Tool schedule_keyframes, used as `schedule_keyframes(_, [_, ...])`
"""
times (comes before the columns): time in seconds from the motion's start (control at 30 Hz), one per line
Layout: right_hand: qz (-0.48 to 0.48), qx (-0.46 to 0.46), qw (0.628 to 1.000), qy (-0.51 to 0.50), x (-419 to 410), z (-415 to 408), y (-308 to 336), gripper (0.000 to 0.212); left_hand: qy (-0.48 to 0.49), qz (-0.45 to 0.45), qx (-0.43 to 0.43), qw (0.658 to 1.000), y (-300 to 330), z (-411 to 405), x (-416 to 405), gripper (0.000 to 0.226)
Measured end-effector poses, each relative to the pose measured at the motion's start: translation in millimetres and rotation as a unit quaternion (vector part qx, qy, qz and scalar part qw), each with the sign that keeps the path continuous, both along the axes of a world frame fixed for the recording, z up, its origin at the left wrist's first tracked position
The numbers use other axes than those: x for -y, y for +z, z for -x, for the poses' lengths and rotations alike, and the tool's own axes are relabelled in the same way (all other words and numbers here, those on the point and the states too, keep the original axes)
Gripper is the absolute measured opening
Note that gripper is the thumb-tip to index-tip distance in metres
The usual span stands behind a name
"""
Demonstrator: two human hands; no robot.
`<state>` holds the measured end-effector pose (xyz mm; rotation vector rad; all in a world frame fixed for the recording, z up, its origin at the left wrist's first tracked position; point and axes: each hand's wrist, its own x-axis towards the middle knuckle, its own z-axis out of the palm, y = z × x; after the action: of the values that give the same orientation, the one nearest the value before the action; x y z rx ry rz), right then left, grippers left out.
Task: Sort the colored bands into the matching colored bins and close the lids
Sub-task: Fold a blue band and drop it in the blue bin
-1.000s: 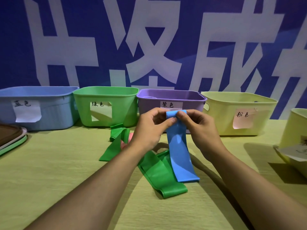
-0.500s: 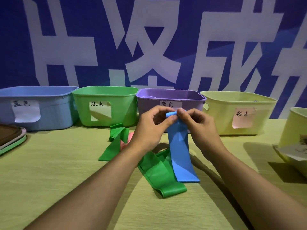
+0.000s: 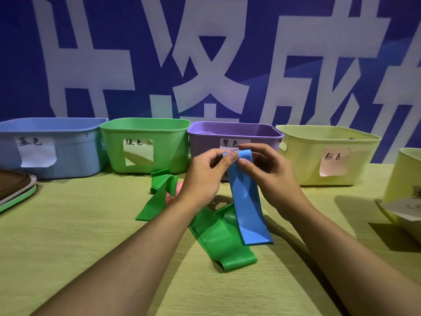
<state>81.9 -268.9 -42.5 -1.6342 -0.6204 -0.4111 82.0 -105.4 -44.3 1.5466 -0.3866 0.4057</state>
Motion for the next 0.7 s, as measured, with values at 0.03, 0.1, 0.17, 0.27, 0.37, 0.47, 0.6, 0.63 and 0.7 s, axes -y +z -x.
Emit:
schedule_keyframes(0.03, [-0.003,0.0,1.0,-0.001,-0.3,0.0,-0.1,0.032,-0.003,0.002,-0.004,1.0,0.0,0.4,0.2,0.014])
schedule_keyframes(0.1, [-0.01,-0.003,1.0,-0.005,-0.6,-0.7,-0.5,0.031,-0.01,0.006,-0.015,1.0,-0.1,0.2,0.7,0.028])
schedule_keyframes(0.17, [-0.012,-0.011,1.0,-0.008,-0.9,-1.3,-0.4,0.031,-0.017,0.007,-0.021,1.0,-0.2,-0.3,2.1,0.046])
schedule_keyframes(0.27, [-0.008,-0.018,1.0,-0.016,-1.6,-1.7,-0.7,0.032,-0.028,0.014,-0.025,0.999,-0.4,-0.3,3.4,0.055])
schedule_keyframes(0.37, [-0.005,-0.019,1.0,-0.023,-2.2,-1.5,-1.1,0.033,-0.028,0.014,-0.03,0.999,0.4,1.5,4.2,0.041])
schedule_keyframes(0.47, [-0.023,-0.016,0.999,-0.024,-2.0,-0.6,-0.1,0.032,-0.021,0.022,-0.012,0.999,0.9,4.2,4.1,0.034])
schedule_keyframes(0.6, [-0.046,-0.015,0.998,-0.029,-0.9,-0.6,1.1,0.027,-0.007,0.001,0.029,1.0,1.5,4.6,2.2,0.026])
schedule_keyframes(0.63, [-0.048,-0.017,0.998,-0.031,-0.8,-0.6,1.0,0.027,-0.01,0.002,0.035,0.999,1.4,4.5,2.0,0.021])
schedule_keyframes(0.7, [-0.048,-0.019,0.998,-0.036,-0.5,-1.7,0.1,0.03,-0.012,0.007,0.037,0.999,2.1,4.9,2.1,0.015])
